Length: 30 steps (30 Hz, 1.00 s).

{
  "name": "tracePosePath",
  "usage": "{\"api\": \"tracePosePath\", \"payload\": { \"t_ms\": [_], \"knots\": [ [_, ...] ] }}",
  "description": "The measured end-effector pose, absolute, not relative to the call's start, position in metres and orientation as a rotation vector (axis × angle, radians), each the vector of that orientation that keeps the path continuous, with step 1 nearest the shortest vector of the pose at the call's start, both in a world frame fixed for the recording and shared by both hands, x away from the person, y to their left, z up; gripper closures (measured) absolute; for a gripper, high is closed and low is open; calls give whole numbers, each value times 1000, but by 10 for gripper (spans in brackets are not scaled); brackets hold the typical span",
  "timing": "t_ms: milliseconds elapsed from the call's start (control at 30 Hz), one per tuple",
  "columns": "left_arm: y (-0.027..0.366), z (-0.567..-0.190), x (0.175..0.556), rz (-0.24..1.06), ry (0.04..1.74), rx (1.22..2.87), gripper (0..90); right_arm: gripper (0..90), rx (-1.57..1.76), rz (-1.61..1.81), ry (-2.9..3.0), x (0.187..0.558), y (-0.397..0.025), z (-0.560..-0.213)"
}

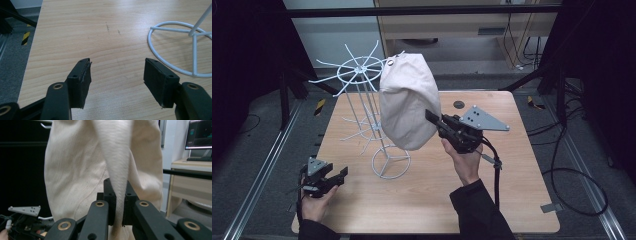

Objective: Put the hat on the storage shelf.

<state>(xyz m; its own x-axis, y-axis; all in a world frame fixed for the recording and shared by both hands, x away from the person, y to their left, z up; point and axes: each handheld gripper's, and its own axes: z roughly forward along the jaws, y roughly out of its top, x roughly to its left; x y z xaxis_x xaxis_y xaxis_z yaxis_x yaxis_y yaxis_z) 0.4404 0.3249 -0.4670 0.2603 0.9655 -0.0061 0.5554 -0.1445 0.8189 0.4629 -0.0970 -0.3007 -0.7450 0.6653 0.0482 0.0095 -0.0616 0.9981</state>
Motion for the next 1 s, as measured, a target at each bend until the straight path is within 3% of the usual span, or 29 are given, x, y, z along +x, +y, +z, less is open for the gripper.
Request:
{"api": "tracePosePath", "payload": {
  "t_ms": [633, 867, 1000],
  "knots": [
    [325, -467, 441, 714, 1388, 1810, 388, 757, 746, 1820, 1819, 469, -90, -314],
    [325, -467, 441, 713, 1389, 1810, 388, 633, 777, 1812, 1801, 469, -94, -315],
    [324, -467, 440, 714, 1390, 1811, 387, 507, 803, 1804, 1776, 465, -106, -314]
  ]
}}
